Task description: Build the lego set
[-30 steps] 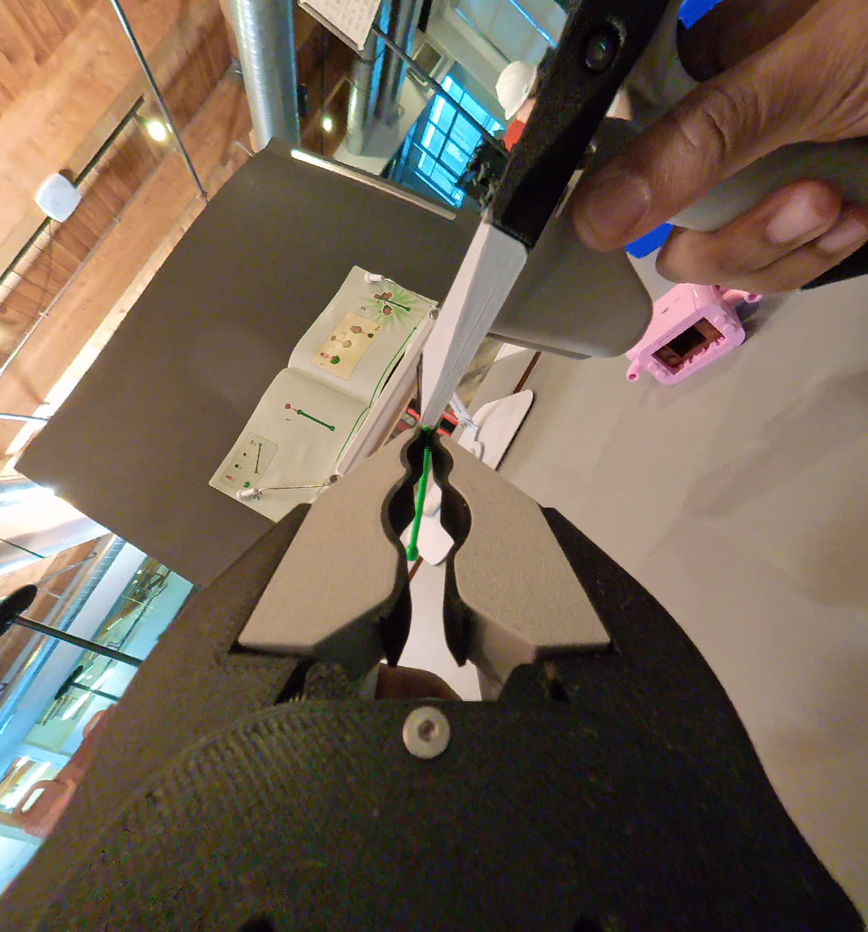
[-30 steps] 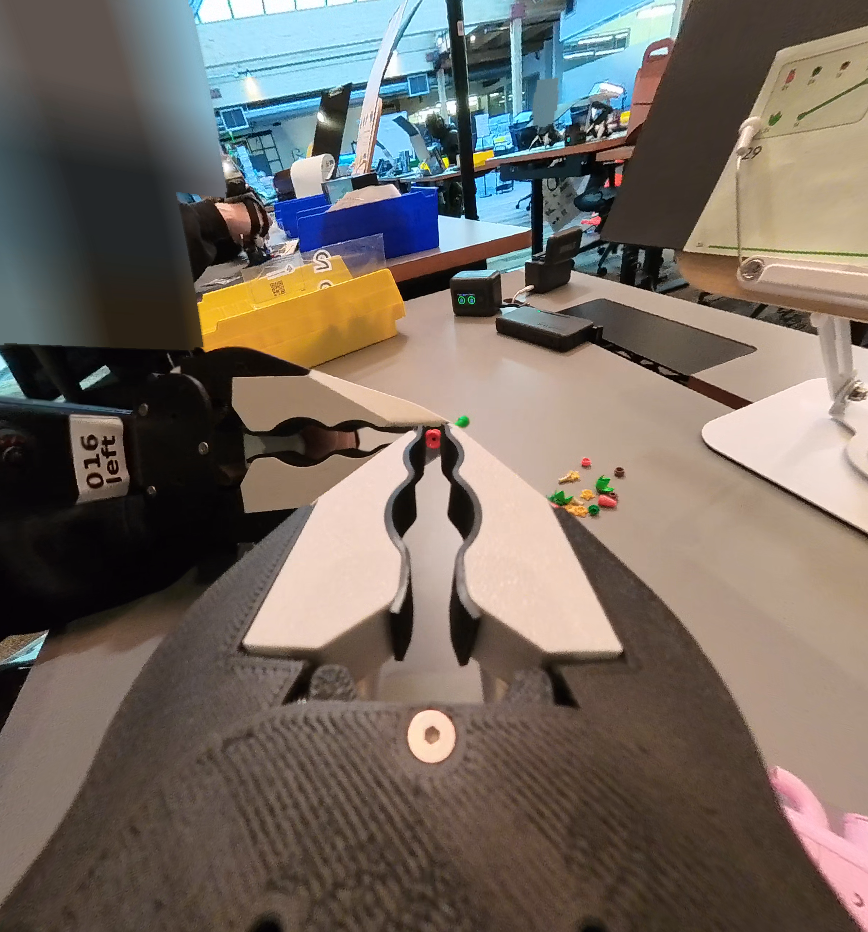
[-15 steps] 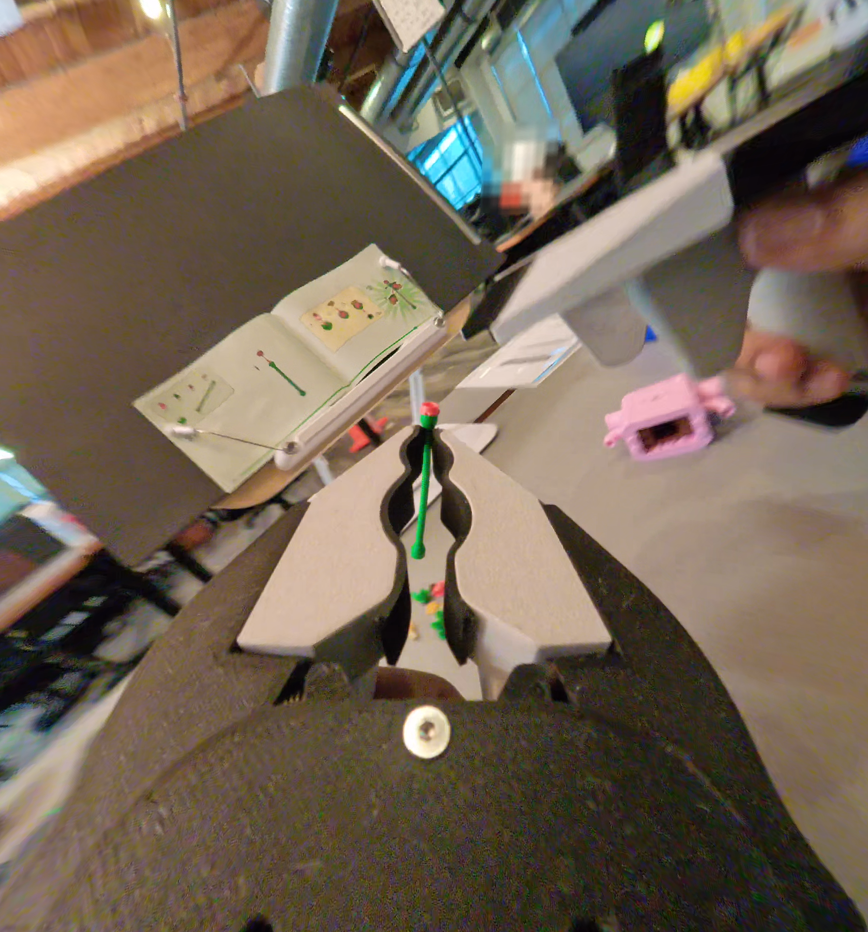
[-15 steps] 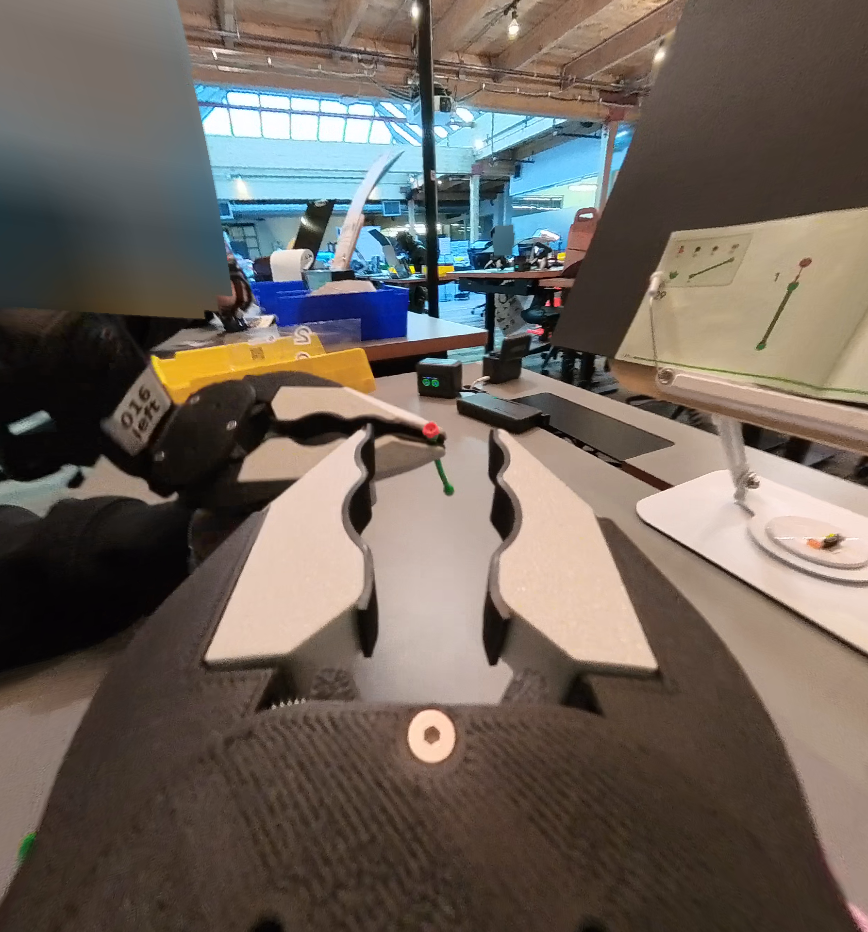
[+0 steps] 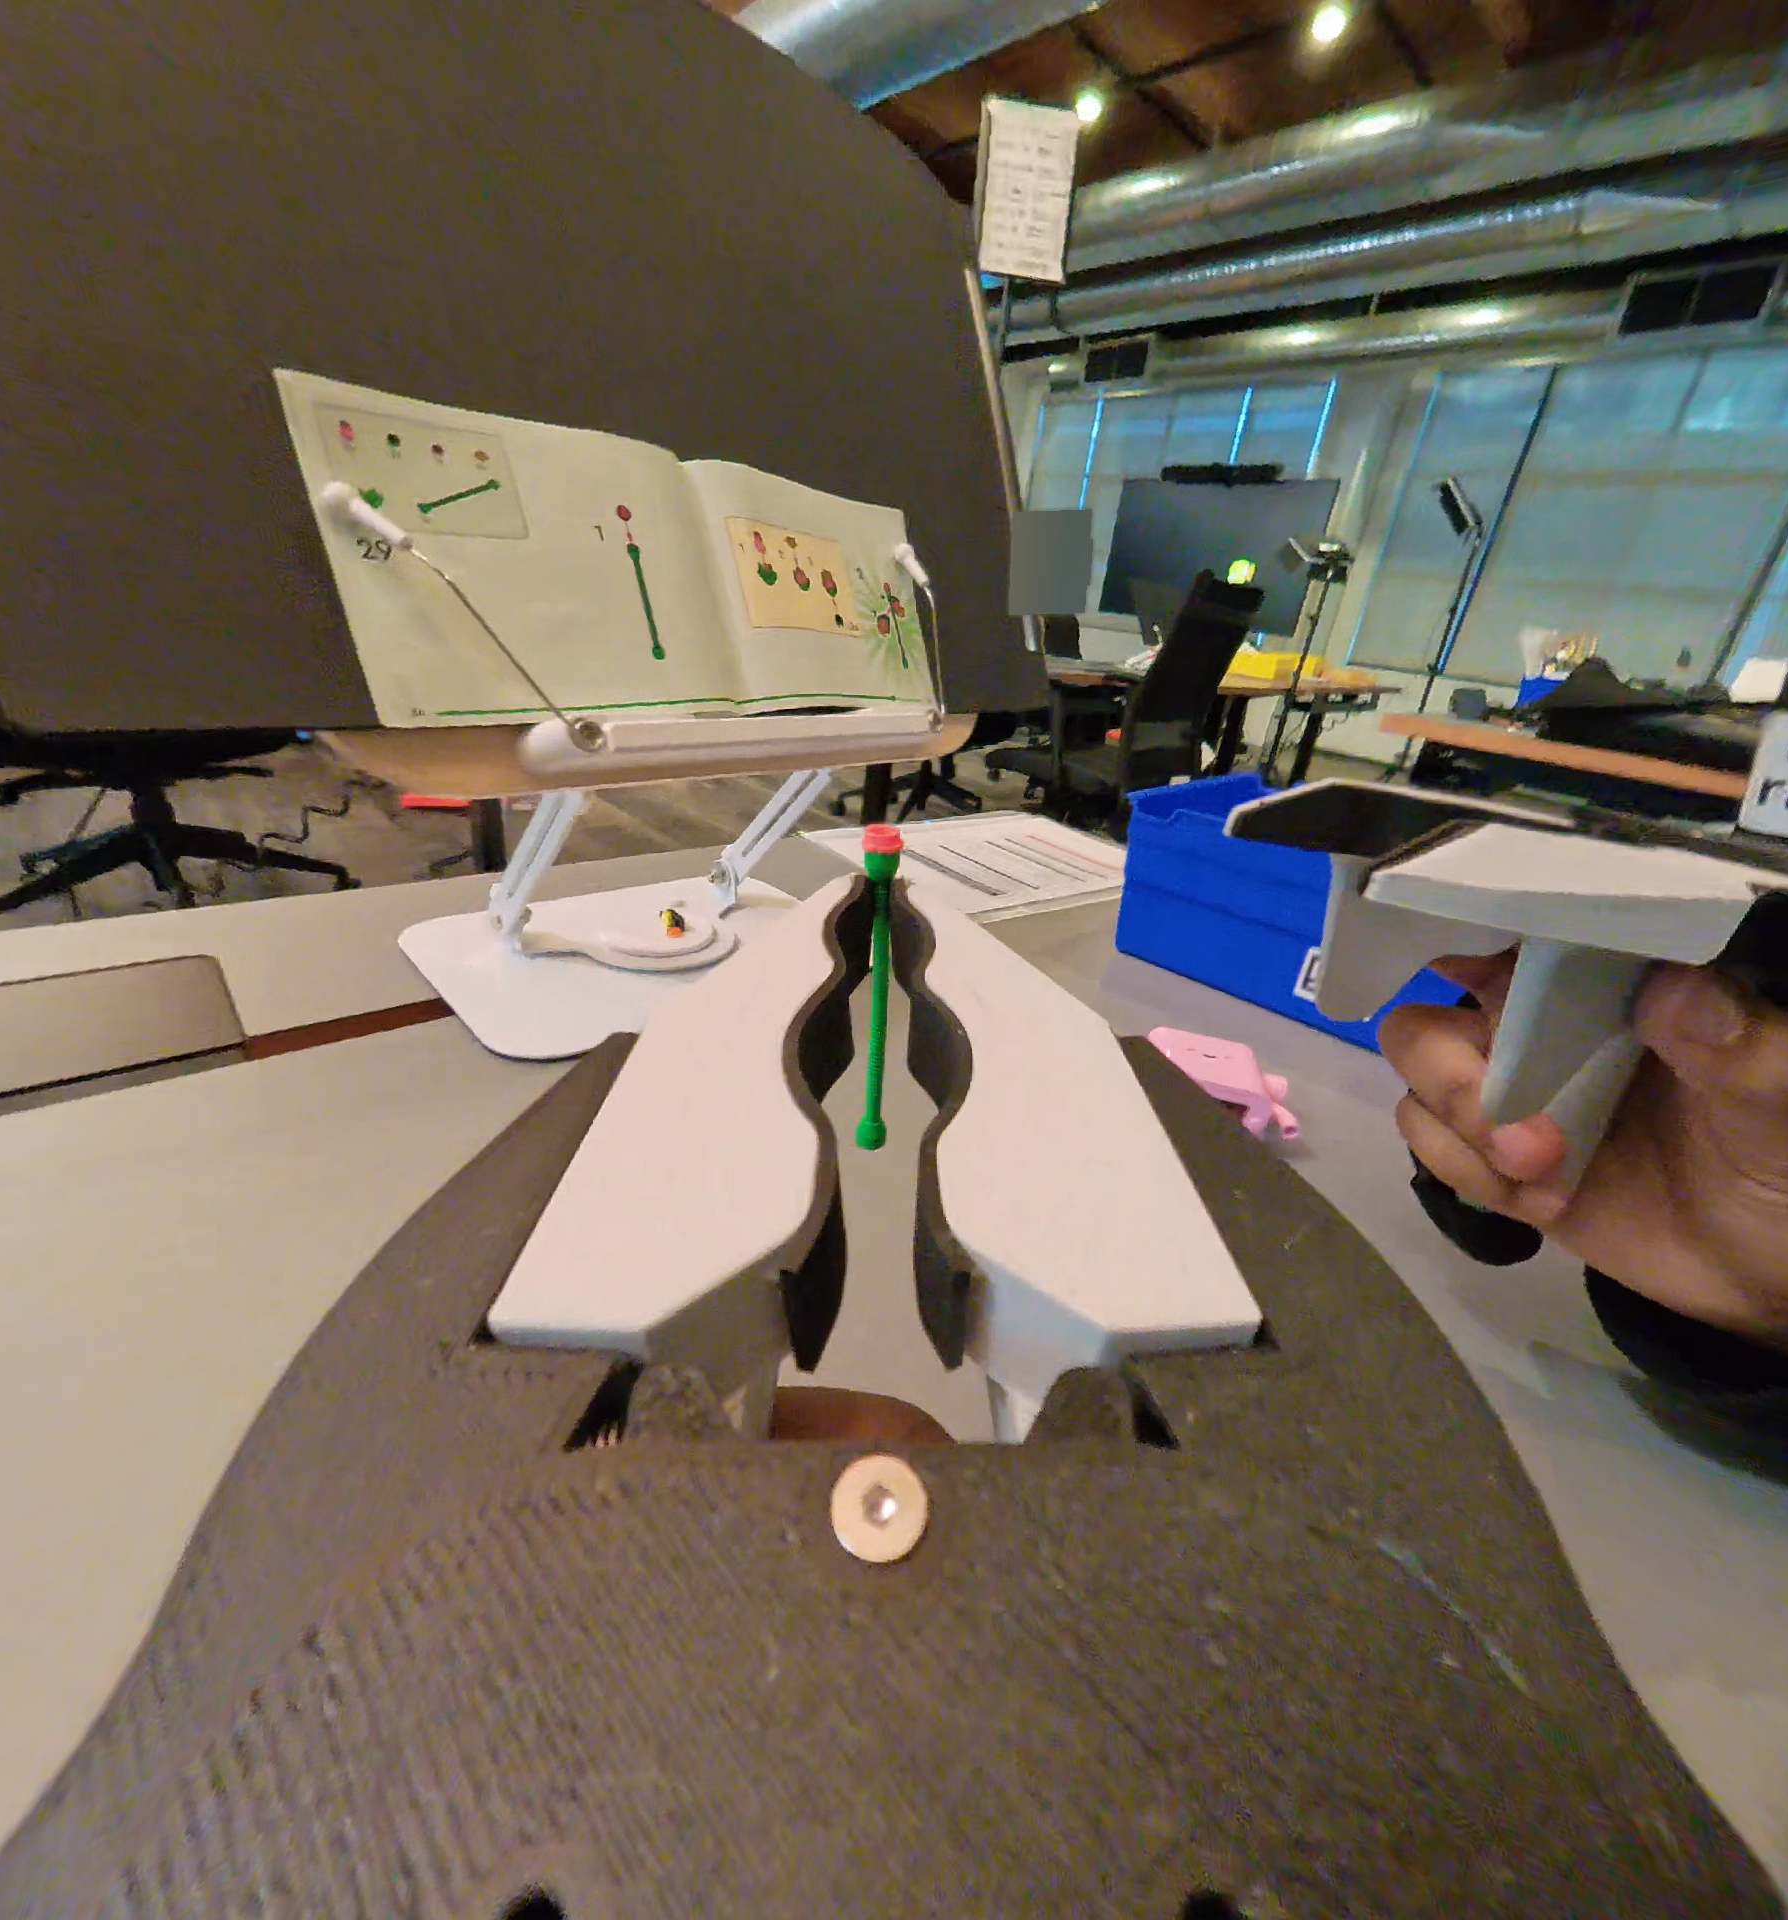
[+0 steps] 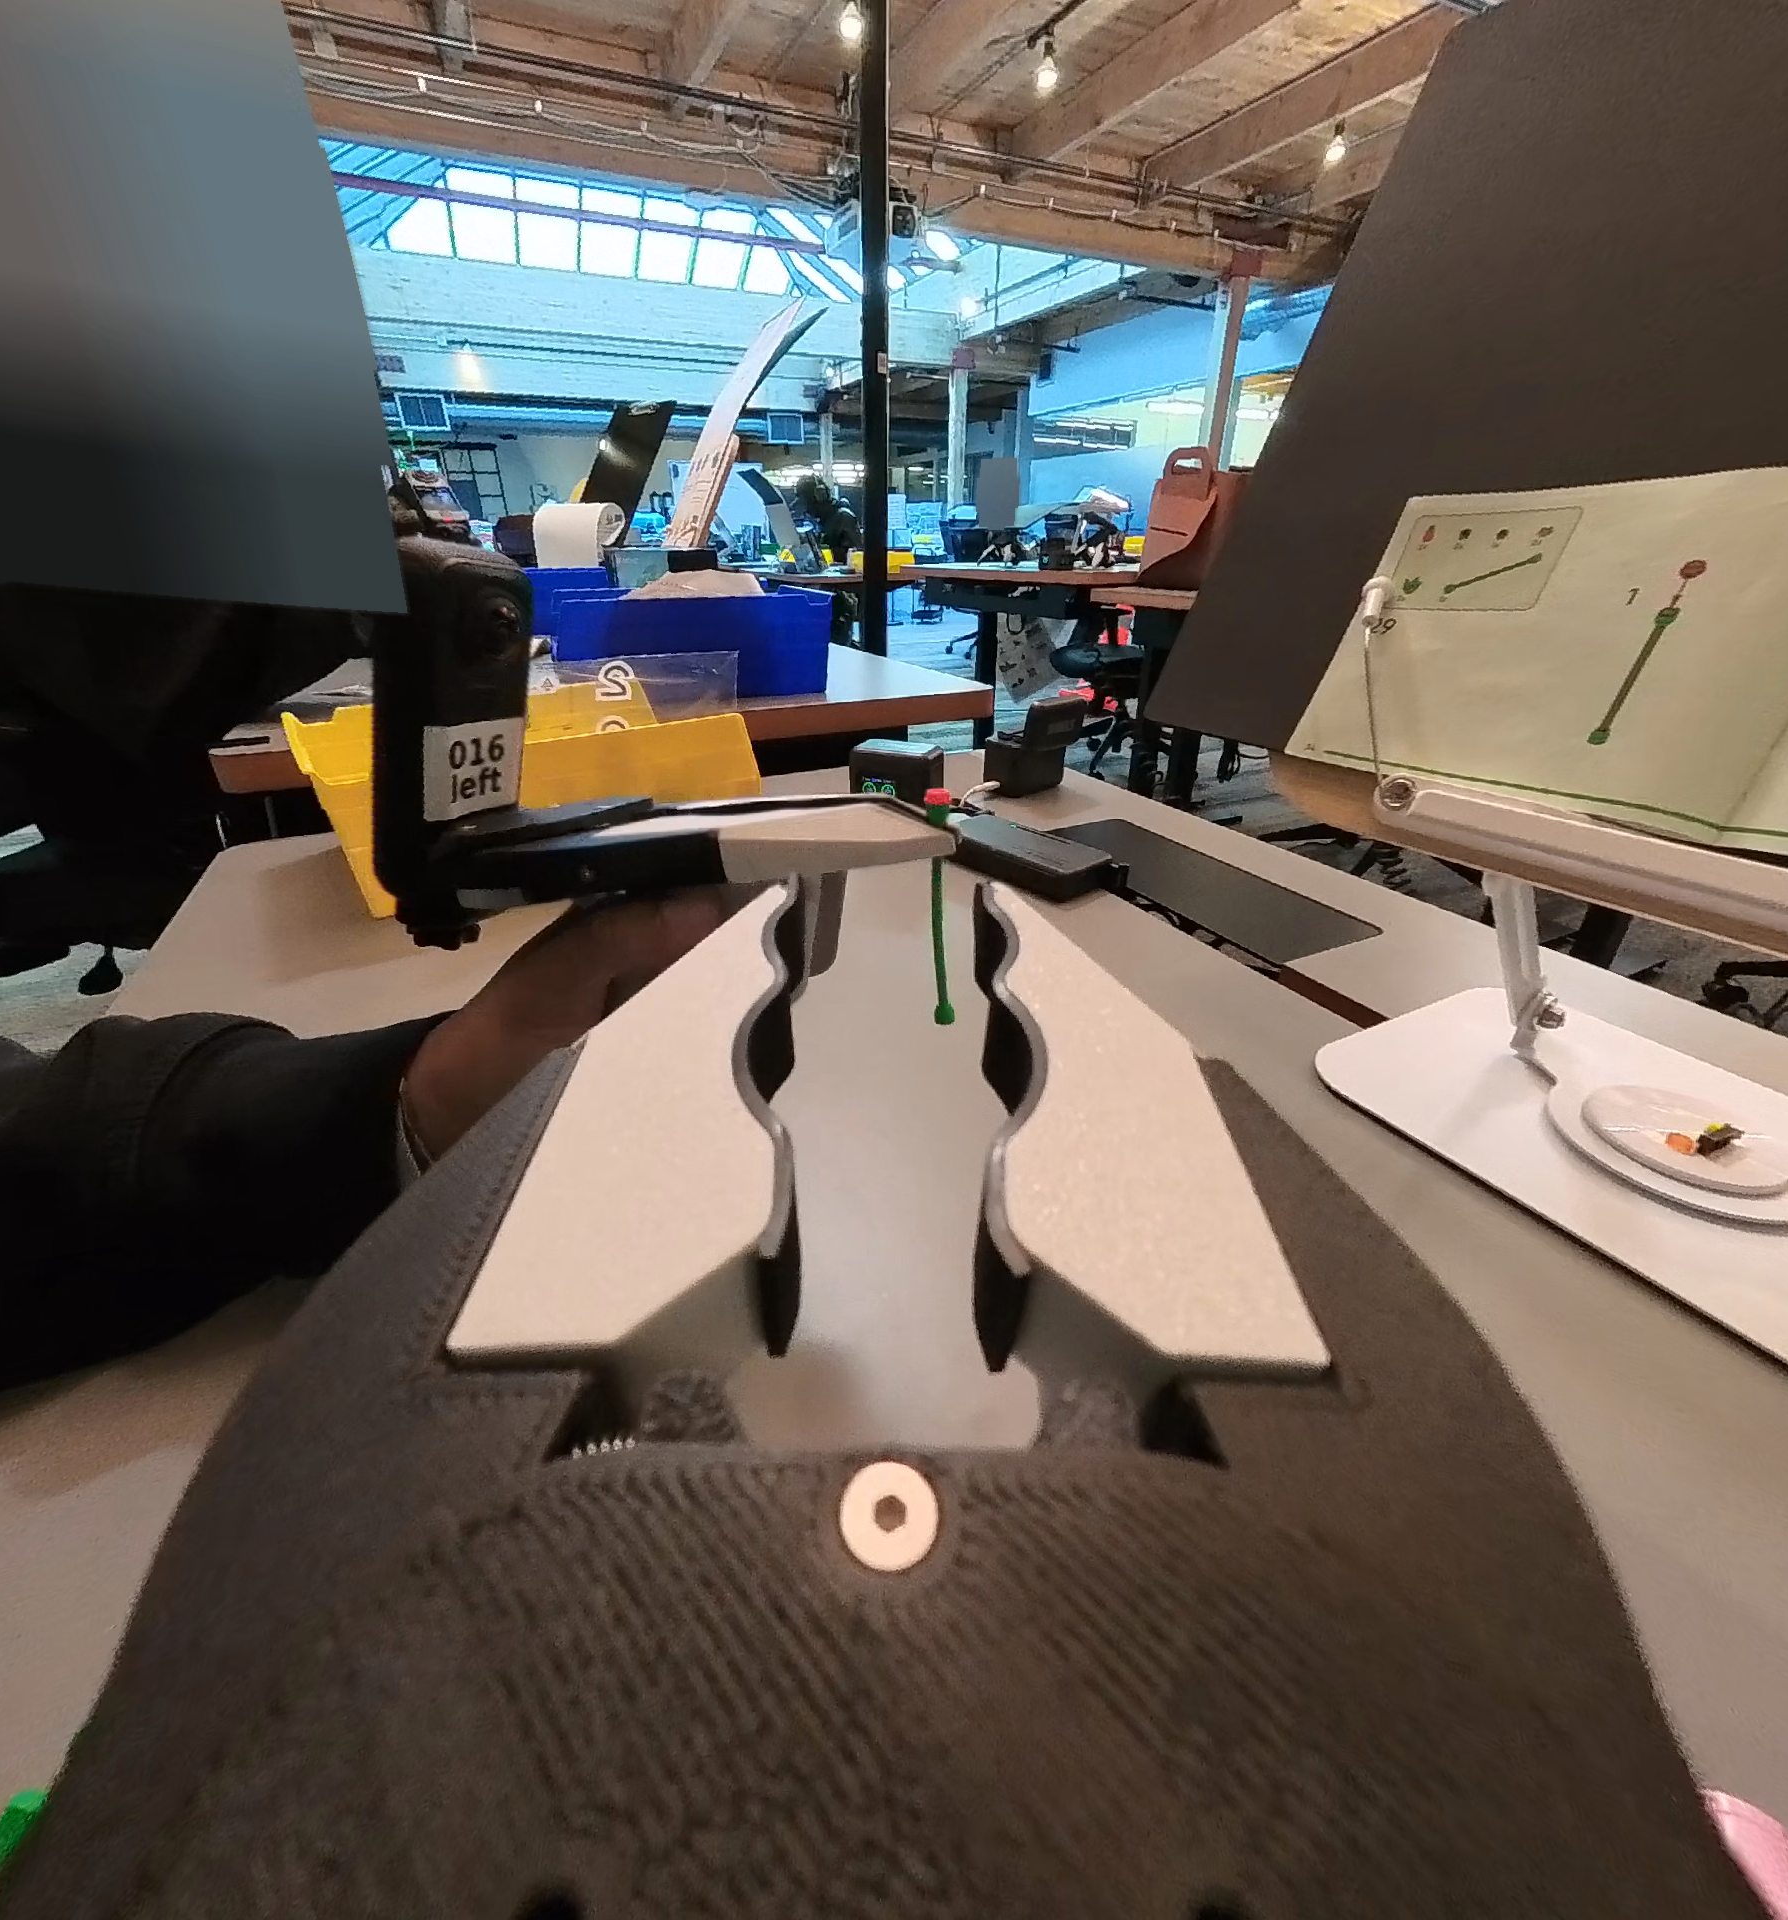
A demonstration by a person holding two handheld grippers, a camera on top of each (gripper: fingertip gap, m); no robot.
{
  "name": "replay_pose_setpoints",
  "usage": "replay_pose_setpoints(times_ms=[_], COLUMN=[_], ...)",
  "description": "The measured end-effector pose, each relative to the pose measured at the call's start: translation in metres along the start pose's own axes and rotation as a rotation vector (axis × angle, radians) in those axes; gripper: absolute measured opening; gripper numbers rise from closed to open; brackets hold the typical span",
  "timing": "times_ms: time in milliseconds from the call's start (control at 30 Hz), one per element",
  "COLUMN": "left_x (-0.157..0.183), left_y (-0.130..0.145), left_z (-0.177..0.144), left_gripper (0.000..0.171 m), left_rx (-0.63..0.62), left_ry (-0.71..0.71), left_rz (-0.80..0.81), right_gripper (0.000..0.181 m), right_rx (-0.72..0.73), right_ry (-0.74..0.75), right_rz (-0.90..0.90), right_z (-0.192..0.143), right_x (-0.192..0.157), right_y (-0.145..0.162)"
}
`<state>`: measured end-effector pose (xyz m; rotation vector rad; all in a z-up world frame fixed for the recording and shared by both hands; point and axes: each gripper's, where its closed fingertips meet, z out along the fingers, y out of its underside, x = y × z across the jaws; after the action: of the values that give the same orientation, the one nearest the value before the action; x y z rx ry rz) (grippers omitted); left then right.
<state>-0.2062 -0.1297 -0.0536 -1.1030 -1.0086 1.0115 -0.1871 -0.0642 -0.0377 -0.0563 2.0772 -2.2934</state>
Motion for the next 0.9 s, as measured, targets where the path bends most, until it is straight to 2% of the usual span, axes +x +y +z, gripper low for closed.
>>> replay_pose_setpoints(times_ms=[100, 233, 433, 667, 733, 900], left_x=[-0.006, -0.014, -0.010, -0.013, -0.012, -0.010], left_y=[0.001, 0.011, 0.018, 0.013, 0.014, 0.015], left_z=[-0.001, 0.001, 0.005, 0.002, 0.003, 0.004], left_gripper=[0.000, 0.000, 0.000, 0.000, 0.000, 0.000], left_rx=[0.000, -0.051, -0.091, -0.071, -0.076, -0.080], left_ry=[-0.012, -0.063, -0.050, -0.064, -0.063, -0.059], left_rz=[-0.045, -0.019, -0.003, 0.029, 0.036, 0.060], right_gripper=[0.031, 0.029, 0.028, 0.012, 0.000, 0.000], right_rx=[-0.007, -0.063, -0.130, -0.233, -0.250, -0.257], right_ry=[0.001, 0.049, 0.067, 0.086, 0.069, 0.056], right_rz=[0.002, -0.066, -0.128, -0.227, -0.242, -0.266], right_z=[0.001, 0.001, 0.005, 0.011, 0.012, 0.013], right_x=[0.000, 0.007, 0.006, 0.002, -0.001, -0.005], right_y=[0.002, 0.010, 0.023, 0.041, 0.045, 0.046])
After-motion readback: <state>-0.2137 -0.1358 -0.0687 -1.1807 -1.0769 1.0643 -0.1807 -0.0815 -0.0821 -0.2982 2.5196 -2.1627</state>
